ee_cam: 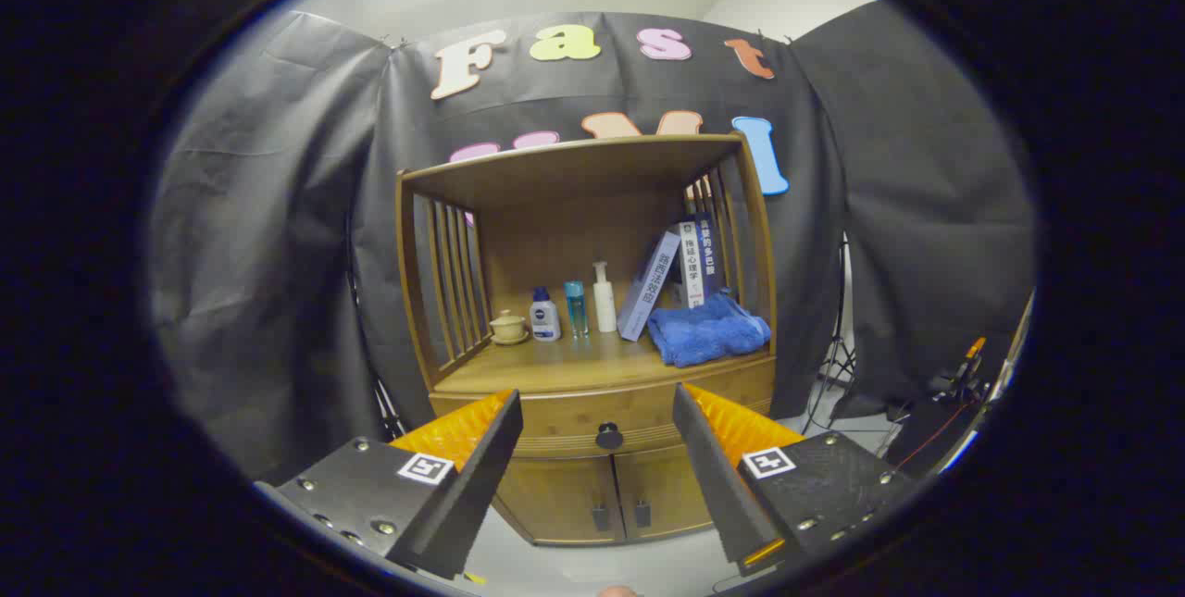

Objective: Pull open the drawer, take out the items inside it, and place them on the countertop above the cabinet.

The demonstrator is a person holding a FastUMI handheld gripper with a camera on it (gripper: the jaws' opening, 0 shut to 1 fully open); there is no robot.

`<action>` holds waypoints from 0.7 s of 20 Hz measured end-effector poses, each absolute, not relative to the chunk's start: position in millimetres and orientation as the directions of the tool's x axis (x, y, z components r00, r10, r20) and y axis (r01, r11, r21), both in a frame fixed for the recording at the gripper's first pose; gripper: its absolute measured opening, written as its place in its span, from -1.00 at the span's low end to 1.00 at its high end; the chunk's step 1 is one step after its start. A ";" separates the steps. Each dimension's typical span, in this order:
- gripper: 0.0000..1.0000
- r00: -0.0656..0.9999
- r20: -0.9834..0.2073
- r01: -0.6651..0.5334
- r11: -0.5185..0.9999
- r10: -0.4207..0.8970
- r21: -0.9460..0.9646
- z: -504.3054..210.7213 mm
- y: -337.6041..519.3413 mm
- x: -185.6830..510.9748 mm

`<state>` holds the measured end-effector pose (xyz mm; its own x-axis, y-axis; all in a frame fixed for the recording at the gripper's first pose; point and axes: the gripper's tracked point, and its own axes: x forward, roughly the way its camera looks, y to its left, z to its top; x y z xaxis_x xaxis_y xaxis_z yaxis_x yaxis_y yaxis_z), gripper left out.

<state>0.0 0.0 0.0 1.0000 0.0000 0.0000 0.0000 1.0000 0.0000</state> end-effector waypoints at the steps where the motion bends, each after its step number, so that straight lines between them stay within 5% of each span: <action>1: 0.95 1.000 0.002 -0.003 1.000 0.003 -0.005 1.6 0.6 -0.4; 14: 0.95 1.000 -0.006 -0.012 1.000 0.012 0.001 31.2 -11.6 -35.5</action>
